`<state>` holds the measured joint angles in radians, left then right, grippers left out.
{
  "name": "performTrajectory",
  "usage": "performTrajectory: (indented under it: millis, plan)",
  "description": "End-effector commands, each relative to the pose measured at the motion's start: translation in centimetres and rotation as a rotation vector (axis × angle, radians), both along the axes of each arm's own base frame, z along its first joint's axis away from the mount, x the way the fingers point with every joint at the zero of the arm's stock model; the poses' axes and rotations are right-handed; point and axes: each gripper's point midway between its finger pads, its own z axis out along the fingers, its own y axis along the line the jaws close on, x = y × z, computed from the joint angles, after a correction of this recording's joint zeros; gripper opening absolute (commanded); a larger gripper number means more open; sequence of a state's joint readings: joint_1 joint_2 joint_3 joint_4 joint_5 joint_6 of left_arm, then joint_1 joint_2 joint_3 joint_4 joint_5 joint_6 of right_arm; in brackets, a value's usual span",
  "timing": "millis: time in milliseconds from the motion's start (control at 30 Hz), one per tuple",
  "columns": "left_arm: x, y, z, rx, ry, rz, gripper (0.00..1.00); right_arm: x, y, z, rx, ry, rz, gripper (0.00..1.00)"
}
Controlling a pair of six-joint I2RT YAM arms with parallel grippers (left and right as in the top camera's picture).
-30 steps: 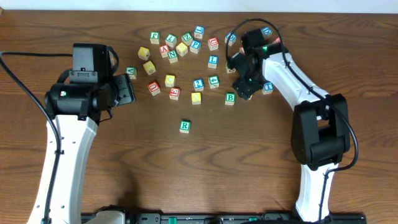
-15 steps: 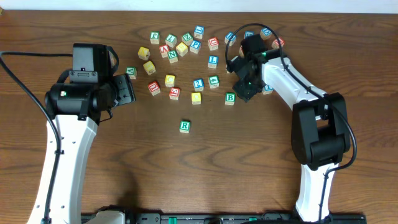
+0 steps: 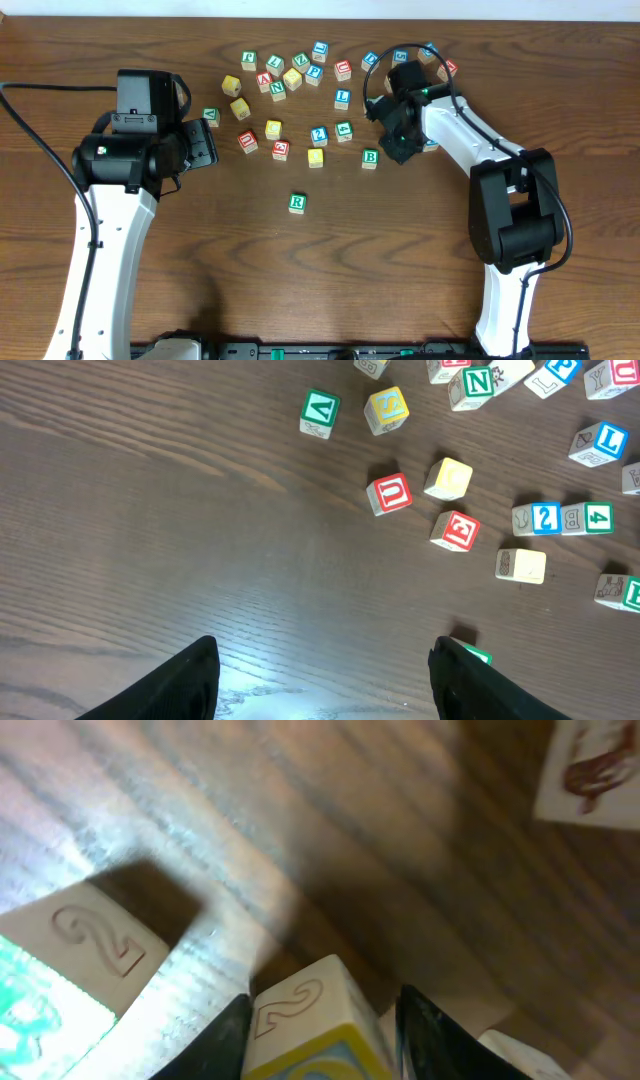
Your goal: Spell out ROBOT
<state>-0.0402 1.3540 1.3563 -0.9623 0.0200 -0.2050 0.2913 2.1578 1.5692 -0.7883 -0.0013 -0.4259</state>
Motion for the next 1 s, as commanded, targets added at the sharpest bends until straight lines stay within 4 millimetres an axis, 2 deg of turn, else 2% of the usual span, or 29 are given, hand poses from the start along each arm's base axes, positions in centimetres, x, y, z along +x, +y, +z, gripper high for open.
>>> performTrajectory:
  millis: [0, 167, 433, 500, 600, 833, 967]
  plan:
    - [0.3, 0.3, 0.9, 0.012, -0.022, 0.001, 0.66, 1.0, -0.8, 0.4, -0.012, -0.031, -0.130, 0.34]
    - [0.3, 0.3, 0.9, 0.012, -0.022, 0.001, 0.66, 1.4, -0.5, 1.1, 0.031, -0.036, -0.316, 0.32]
    - [0.3, 0.3, 0.9, 0.012, -0.023, 0.001, 0.66, 0.3, -0.8, 1.1, 0.040, 0.011, -0.439, 0.19]
    - [0.3, 0.3, 0.9, 0.012, -0.023, 0.001, 0.66, 0.1, -0.4, 1.6, 0.061, 0.021, -0.439, 0.20]
    - [0.3, 0.3, 0.9, 0.012, -0.023, 0.001, 0.66, 0.0, 0.3, 3.0, 0.098, 0.035, -0.431, 0.21]
    - [0.4, 0.3, 1.0, 0.011, -0.030, 0.001, 0.66, -0.8, 3.1, 9.1, 0.275, 0.085, -0.440, 0.22]
    - [0.4, 0.3, 1.0, 0.011, -0.031, 0.001, 0.67, -1.9, 4.8, 10.6, 0.342, 0.126, -0.464, 0.17]
